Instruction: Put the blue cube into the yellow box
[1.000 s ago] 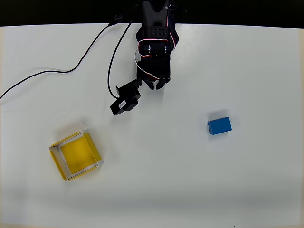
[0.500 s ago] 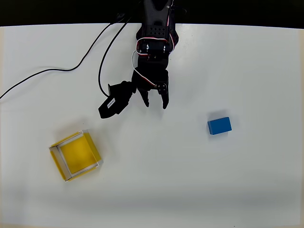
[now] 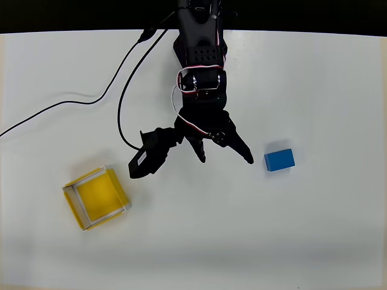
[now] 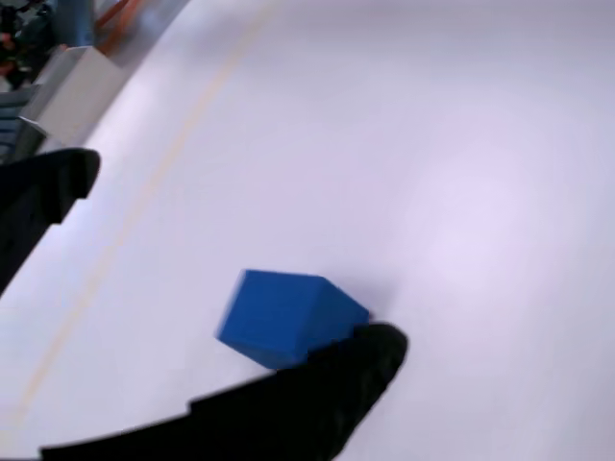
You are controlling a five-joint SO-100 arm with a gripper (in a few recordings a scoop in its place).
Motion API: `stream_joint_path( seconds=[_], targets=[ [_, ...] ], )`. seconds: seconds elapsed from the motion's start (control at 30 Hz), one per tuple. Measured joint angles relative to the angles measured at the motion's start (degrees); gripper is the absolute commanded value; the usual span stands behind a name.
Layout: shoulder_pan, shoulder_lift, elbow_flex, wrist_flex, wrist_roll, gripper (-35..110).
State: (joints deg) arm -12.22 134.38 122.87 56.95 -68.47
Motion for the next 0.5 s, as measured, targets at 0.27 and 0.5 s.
stream_joint_path(
  seconds=[0.27, 0.5],
  targets=[
    [-8.8, -22.6, -21.0, 7.6, 7.2, 56],
    [-15.8, -40.1, -31.6, 16.1, 8.1, 56]
  ],
)
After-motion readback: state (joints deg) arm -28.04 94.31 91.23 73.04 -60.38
